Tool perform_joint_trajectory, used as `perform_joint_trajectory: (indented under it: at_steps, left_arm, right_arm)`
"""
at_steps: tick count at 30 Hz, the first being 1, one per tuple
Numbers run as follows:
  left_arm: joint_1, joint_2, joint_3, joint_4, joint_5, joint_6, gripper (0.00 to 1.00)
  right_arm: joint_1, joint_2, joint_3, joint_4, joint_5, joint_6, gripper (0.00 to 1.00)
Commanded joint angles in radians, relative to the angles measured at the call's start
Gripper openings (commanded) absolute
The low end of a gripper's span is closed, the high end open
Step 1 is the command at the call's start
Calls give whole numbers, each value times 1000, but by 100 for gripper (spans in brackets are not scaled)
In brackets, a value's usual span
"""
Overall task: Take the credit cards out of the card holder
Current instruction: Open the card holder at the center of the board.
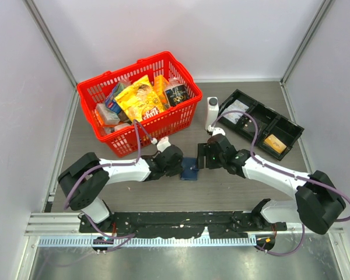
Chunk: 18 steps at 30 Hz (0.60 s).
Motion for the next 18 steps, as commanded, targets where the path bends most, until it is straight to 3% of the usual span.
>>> perform_joint_trajectory:
  at_steps: [1, 8, 12, 15, 18]
  left_arm:
    - [9, -18, 13, -88, -58, 38, 0]
    - [2, -18, 27, -105, -69, 45, 0]
    - [2, -16, 30, -111, -72, 45, 0]
    - [2, -19, 30, -117, -74, 45, 0]
    - [2, -16, 34, -125, -78, 54, 0]
  right_arm:
    - [15, 66, 44, 82, -70, 11, 75]
    - [74, 164, 86, 88, -77, 17, 77]
    - [81, 198, 103, 30, 4, 20, 77]
    - [79, 198, 97, -16, 99, 23, 71]
    - [64, 170, 64, -15, 111, 32, 57]
